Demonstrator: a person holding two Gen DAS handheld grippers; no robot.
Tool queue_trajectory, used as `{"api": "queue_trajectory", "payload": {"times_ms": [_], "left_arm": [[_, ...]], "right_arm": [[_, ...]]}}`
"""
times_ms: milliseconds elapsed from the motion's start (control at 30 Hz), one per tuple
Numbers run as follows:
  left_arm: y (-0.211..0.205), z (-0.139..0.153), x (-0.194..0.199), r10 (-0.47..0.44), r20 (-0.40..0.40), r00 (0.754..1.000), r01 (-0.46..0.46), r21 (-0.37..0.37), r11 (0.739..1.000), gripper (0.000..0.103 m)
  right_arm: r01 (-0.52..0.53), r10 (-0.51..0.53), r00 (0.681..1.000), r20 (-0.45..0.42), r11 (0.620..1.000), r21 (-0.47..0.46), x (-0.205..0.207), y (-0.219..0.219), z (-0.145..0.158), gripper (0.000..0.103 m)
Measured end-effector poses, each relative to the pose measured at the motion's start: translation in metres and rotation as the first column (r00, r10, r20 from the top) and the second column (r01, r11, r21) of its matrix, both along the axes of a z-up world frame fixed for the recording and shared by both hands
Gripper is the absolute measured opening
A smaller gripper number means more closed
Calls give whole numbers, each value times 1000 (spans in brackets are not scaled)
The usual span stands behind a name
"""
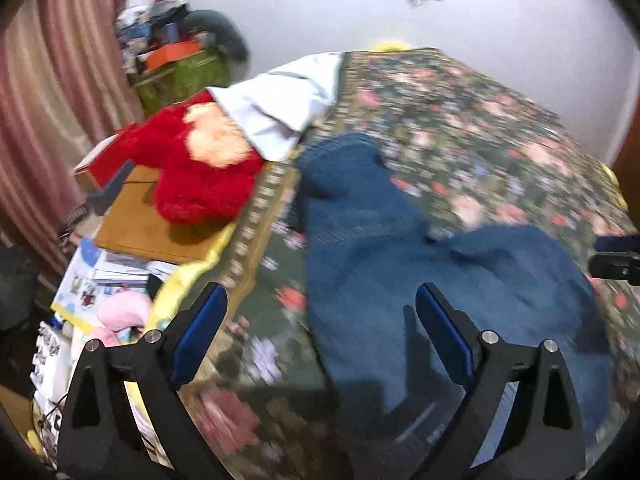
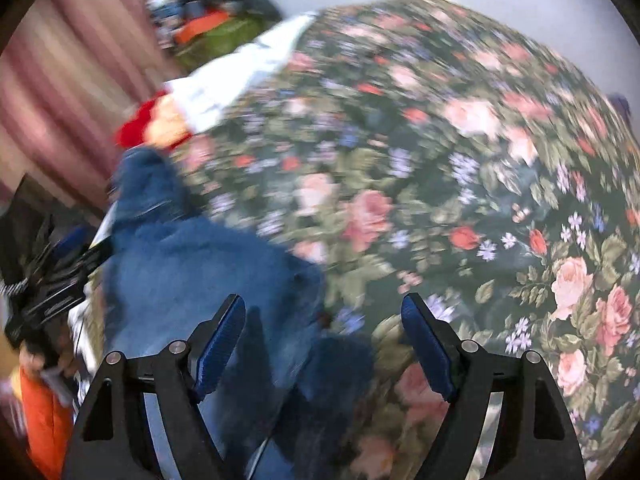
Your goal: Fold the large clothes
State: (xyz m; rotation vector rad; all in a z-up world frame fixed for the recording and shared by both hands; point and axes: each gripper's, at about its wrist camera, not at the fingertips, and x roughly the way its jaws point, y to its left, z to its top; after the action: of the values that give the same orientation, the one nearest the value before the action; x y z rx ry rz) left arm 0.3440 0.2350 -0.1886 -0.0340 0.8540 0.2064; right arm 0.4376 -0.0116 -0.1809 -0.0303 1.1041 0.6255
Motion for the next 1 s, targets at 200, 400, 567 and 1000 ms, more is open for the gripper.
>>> {"api": "queue_trajectory", "payload": {"times_ms": [200, 400, 567, 1000], "left_arm": [[-41, -25, -41, -115, -93, 989, 110, -55, 992, 97], [-46, -52, -82, -83, -141, 987, 76, -59, 995, 103], [-38, -45, -108, -3, -194, 981, 10, 33, 999, 102], [-60, 116, -176, 33, 208, 978, -42, 36, 998, 102]], "right_arm": [[-189, 189, 982, -30, 982, -2, -60, 26, -6, 83], [-203, 194, 976, -95, 974, -103, -82, 13, -41, 83], [-116, 108, 988, -109, 991, -70, -95, -25, -30, 83], [-3, -27, 966, 258, 993, 118, -176, -73, 123, 83]]}}
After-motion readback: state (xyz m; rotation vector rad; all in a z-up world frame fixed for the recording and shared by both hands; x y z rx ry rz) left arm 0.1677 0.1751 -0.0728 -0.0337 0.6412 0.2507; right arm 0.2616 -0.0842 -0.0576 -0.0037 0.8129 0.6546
